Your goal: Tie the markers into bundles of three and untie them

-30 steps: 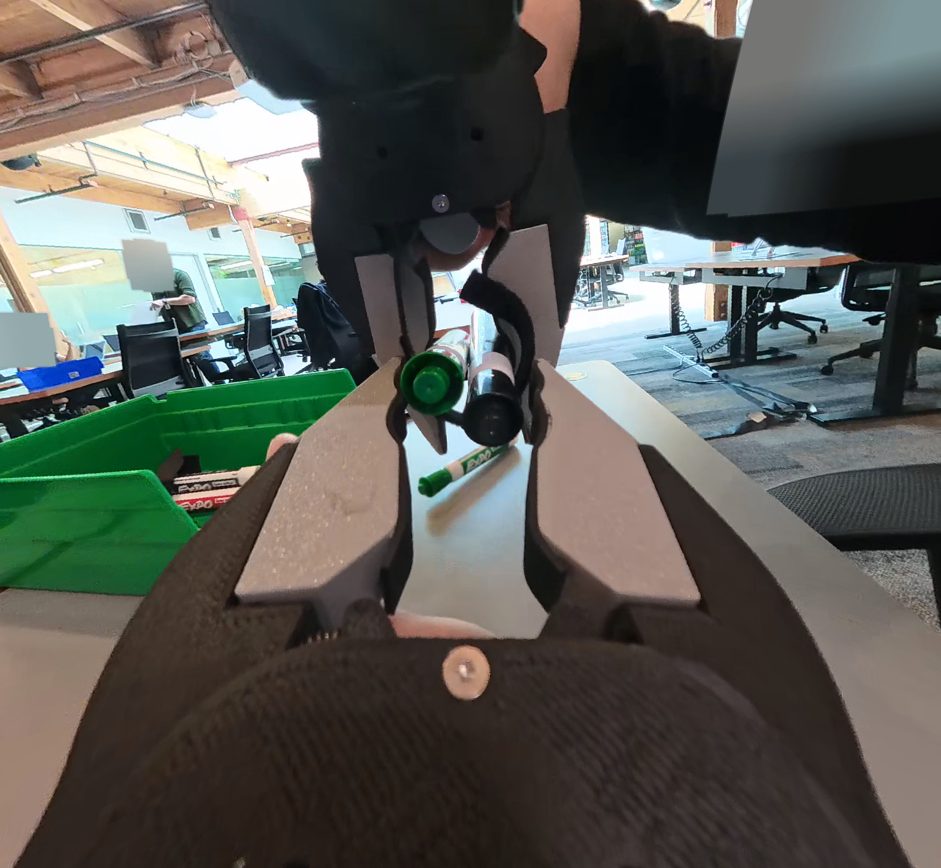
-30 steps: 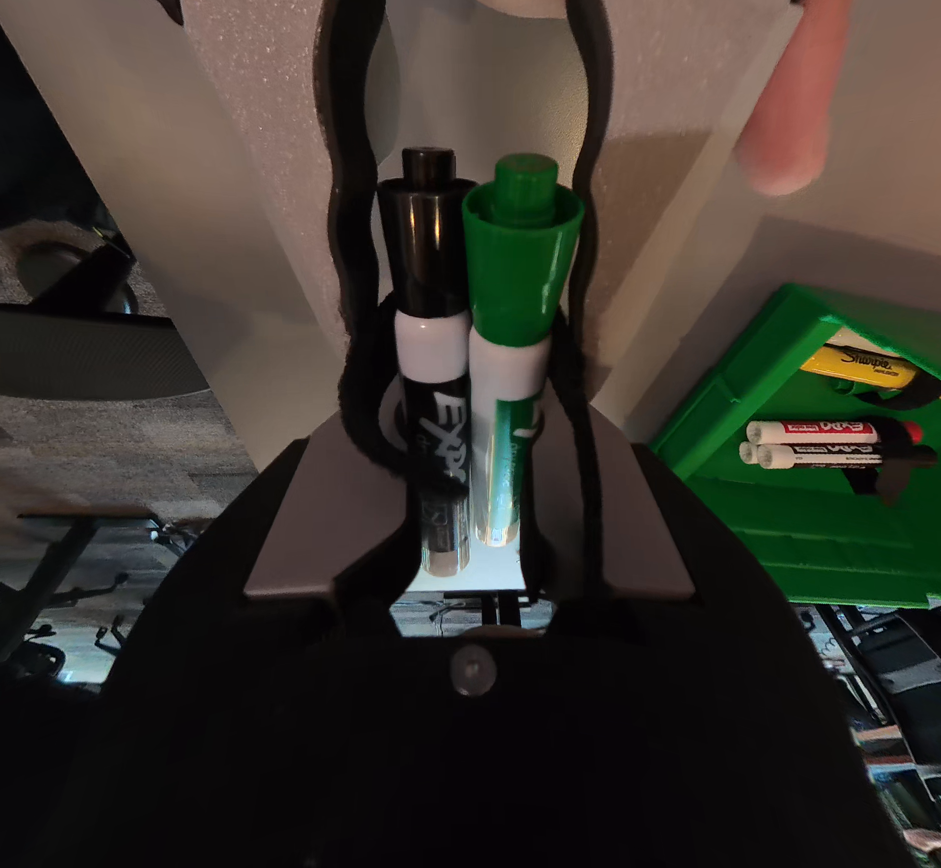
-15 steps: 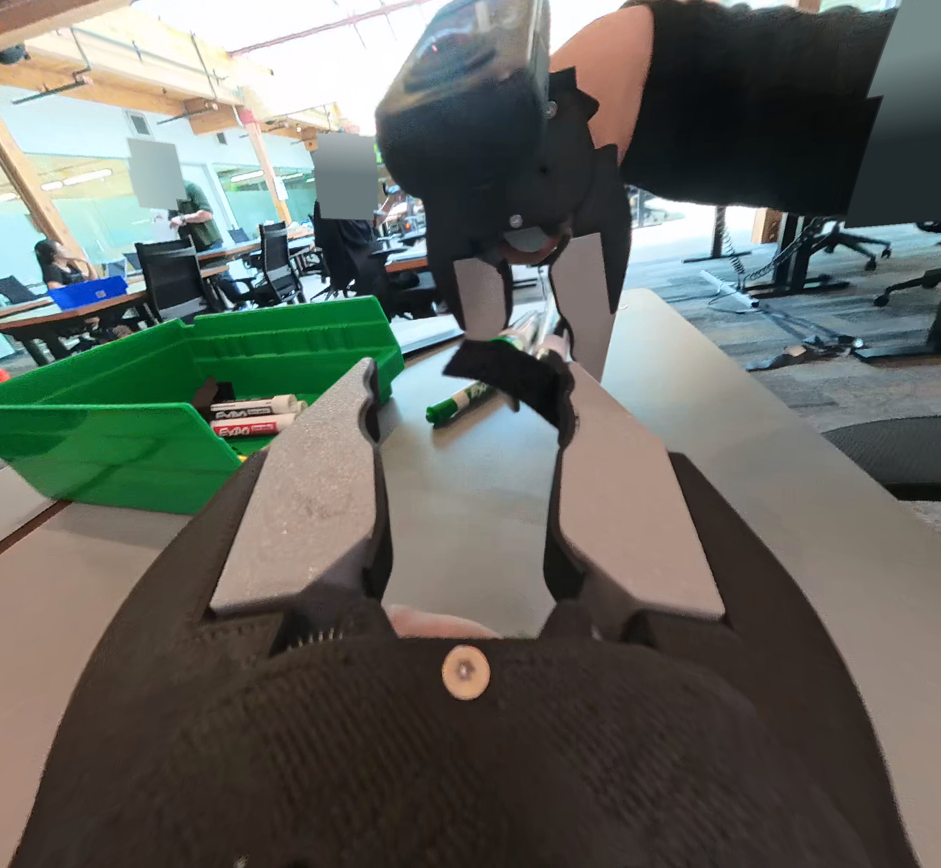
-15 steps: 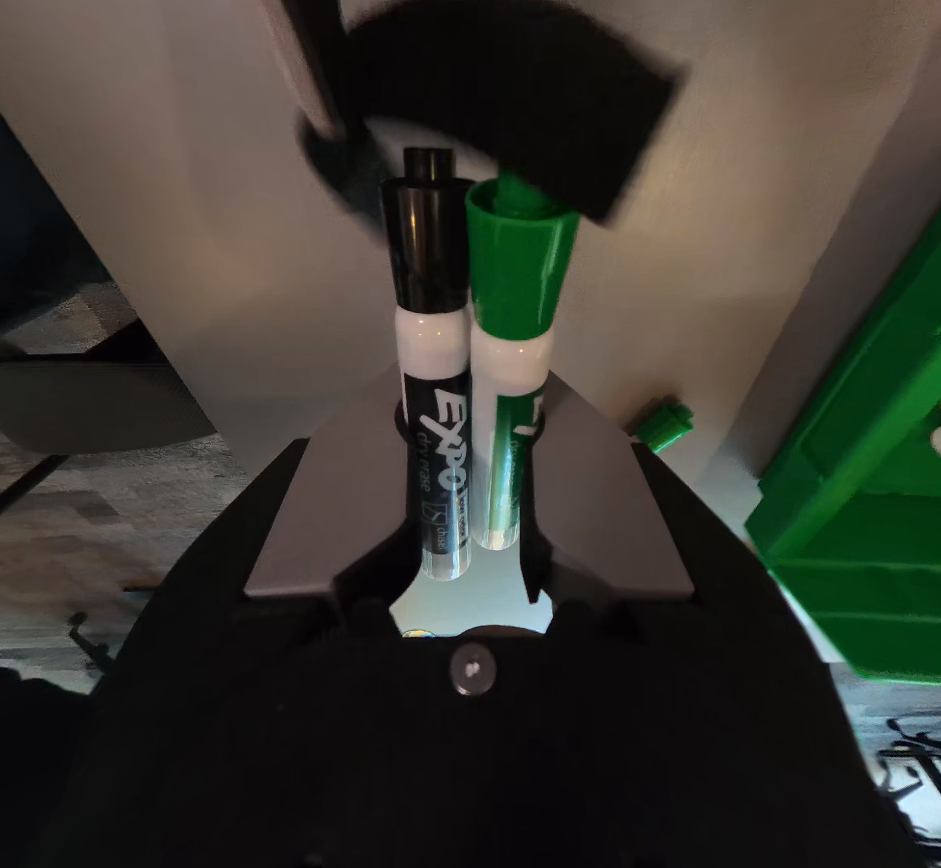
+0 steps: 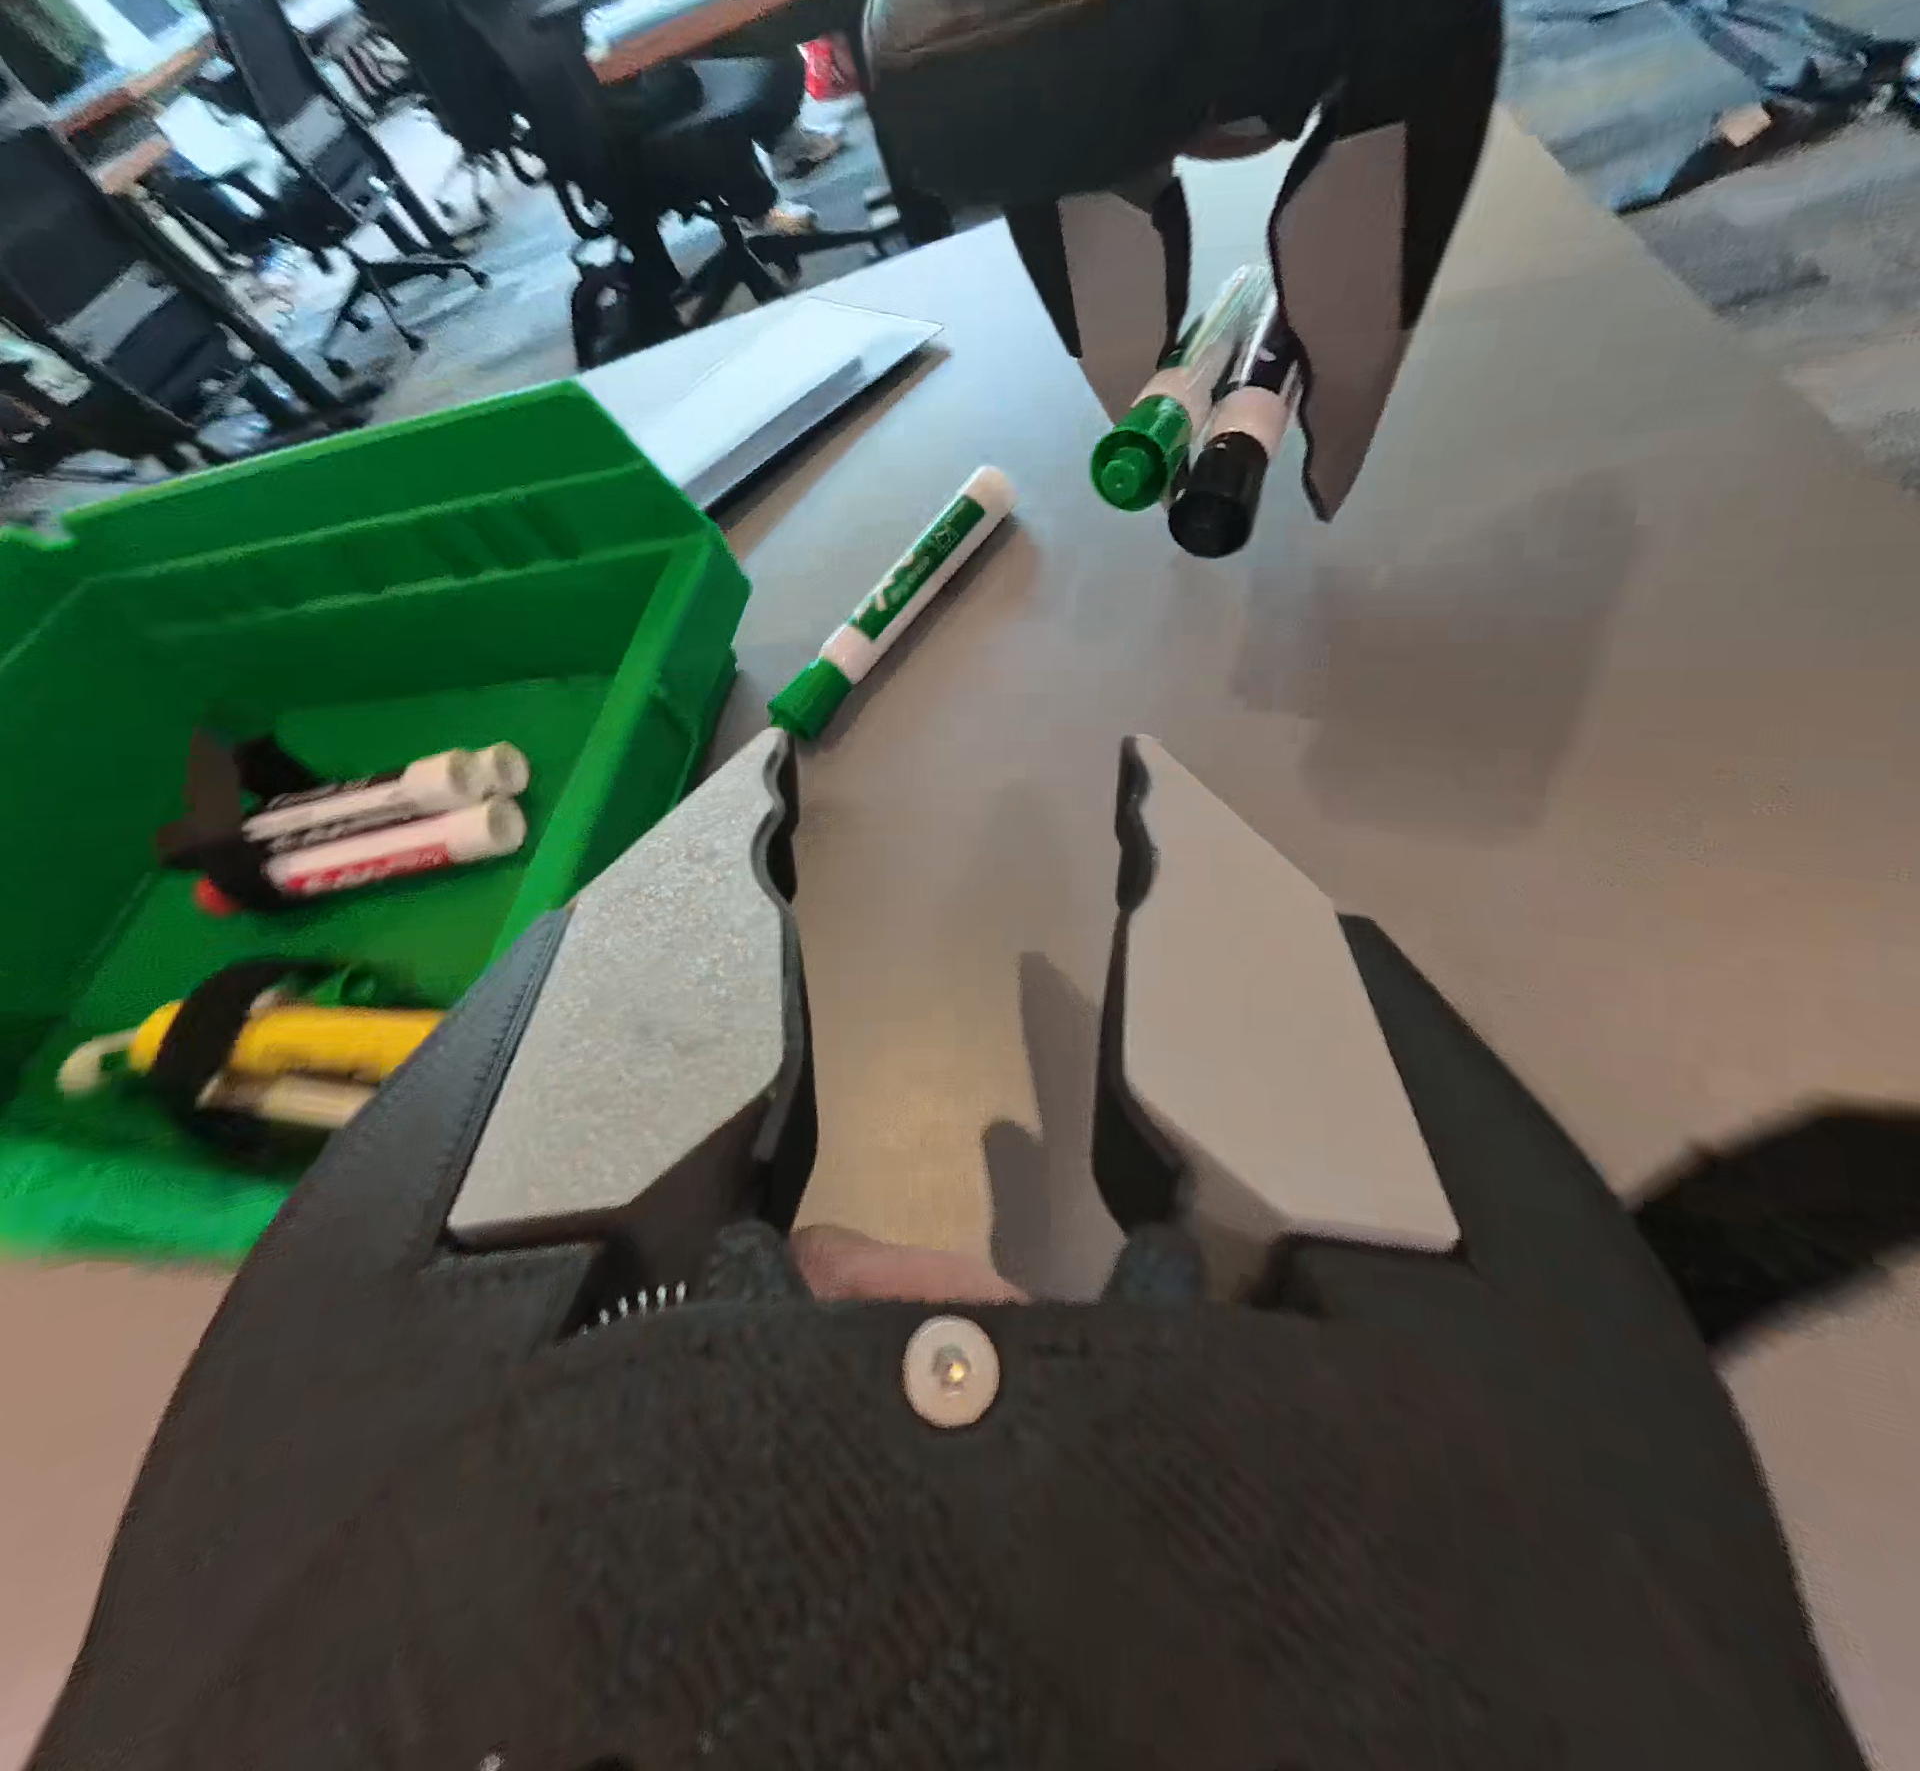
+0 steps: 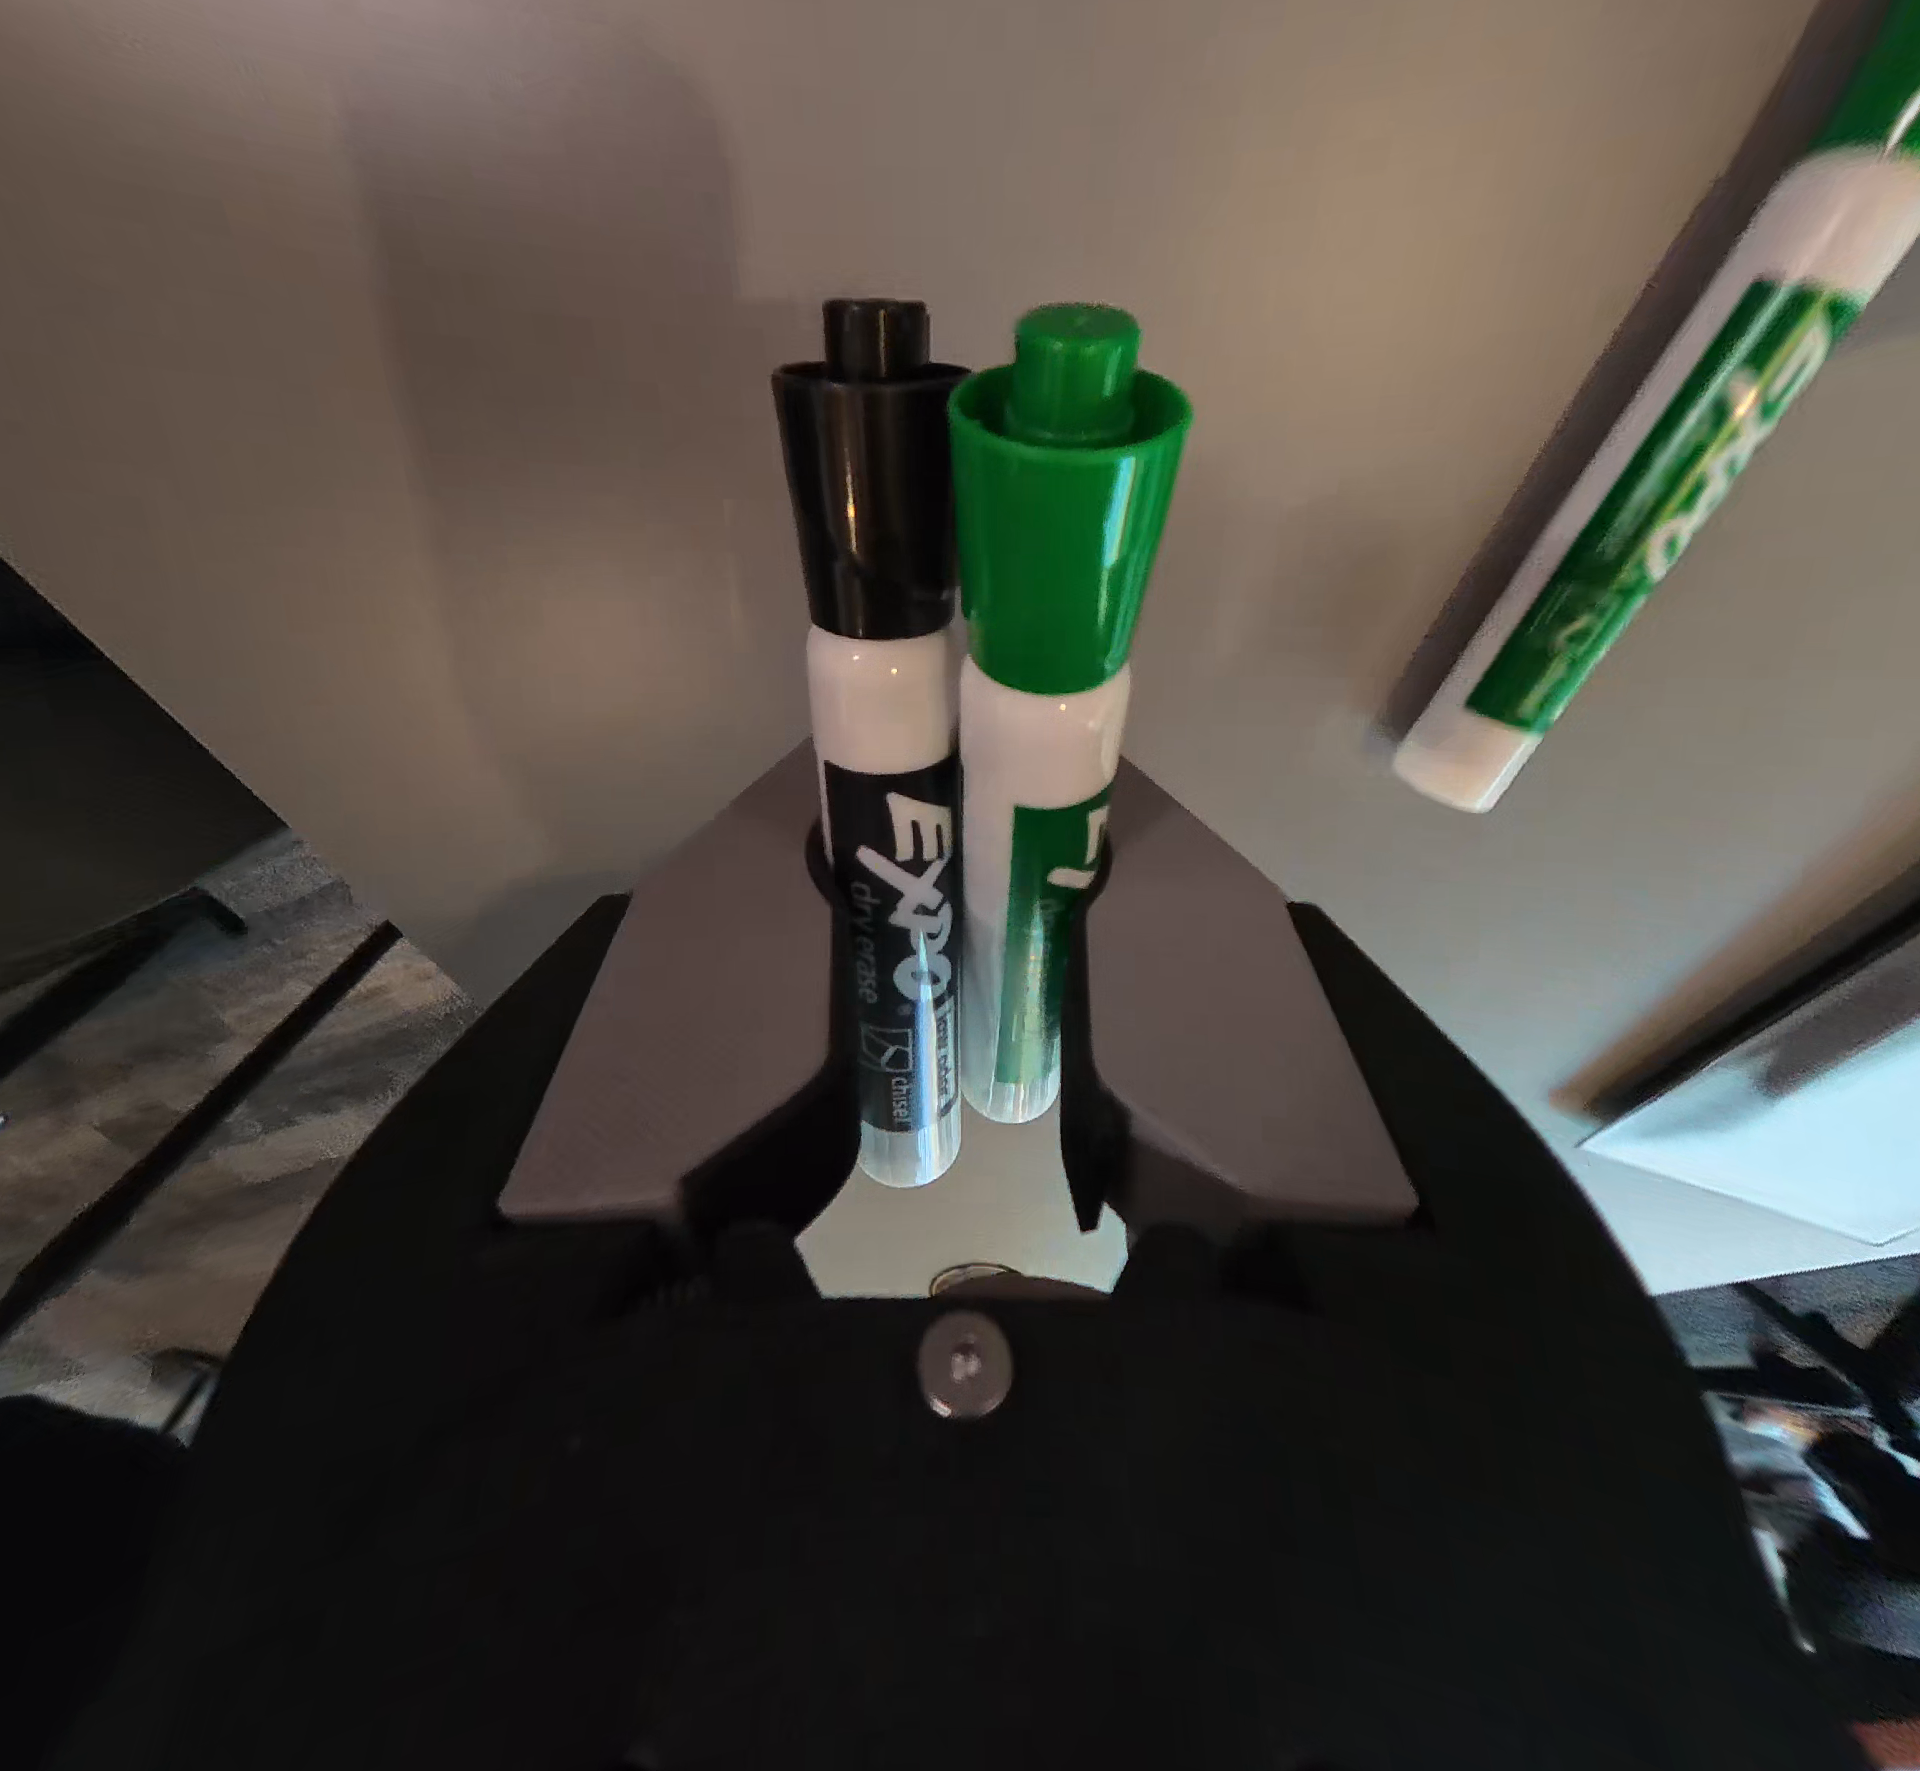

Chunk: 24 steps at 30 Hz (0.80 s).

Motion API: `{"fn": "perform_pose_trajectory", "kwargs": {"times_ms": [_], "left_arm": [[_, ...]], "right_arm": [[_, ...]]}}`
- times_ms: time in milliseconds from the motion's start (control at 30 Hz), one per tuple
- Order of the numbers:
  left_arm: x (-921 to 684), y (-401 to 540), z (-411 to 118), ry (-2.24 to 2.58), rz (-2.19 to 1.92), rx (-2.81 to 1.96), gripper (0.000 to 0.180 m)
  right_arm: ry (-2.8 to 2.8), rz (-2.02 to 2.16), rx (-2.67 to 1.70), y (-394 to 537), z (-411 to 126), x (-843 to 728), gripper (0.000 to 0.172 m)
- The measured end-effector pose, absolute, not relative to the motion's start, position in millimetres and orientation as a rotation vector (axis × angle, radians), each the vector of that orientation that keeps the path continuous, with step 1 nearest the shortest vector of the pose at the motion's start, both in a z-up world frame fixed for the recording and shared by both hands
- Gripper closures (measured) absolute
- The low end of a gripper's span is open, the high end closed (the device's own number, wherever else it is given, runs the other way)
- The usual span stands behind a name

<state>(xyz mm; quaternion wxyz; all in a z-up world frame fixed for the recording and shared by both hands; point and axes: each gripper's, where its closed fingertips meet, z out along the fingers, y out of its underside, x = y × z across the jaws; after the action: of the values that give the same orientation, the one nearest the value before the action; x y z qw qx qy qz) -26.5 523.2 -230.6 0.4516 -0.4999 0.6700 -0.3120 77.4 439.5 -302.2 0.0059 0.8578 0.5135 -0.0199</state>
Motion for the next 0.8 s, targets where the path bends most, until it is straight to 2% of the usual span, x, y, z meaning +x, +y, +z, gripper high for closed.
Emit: {"fn": "perform_pose_trajectory", "kwargs": {"times_ms": [33,267,433,500,600,667,800], "left_arm": [[-10,524,-236,1.704,-0.781,-1.247,0.123],[71,553,-260,1.894,-0.727,-1.321,0.137],[90,567,-278,1.997,-0.526,-1.288,0.138],[100,572,-281,2.013,-0.474,-1.261,0.147],[112,564,-286,2.069,-0.521,-1.293,0.142],[113,563,-295,2.131,-0.491,-1.337,0.127],[121,564,-295,2.141,-0.479,-1.343,0.131]], "right_arm": [[1.595,-0.070,2.700,438,-303,83,0.135],[1.542,-0.041,2.707,430,-304,114,0.135],[1.524,-0.015,2.694,427,-305,124,0.135],[1.517,-0.020,2.696,426,-305,124,0.135],[1.505,-0.035,2.697,422,-305,124,0.135],[1.494,-0.042,2.694,421,-305,125,0.135],[1.485,-0.053,2.692,421,-305,124,0.135]]}}
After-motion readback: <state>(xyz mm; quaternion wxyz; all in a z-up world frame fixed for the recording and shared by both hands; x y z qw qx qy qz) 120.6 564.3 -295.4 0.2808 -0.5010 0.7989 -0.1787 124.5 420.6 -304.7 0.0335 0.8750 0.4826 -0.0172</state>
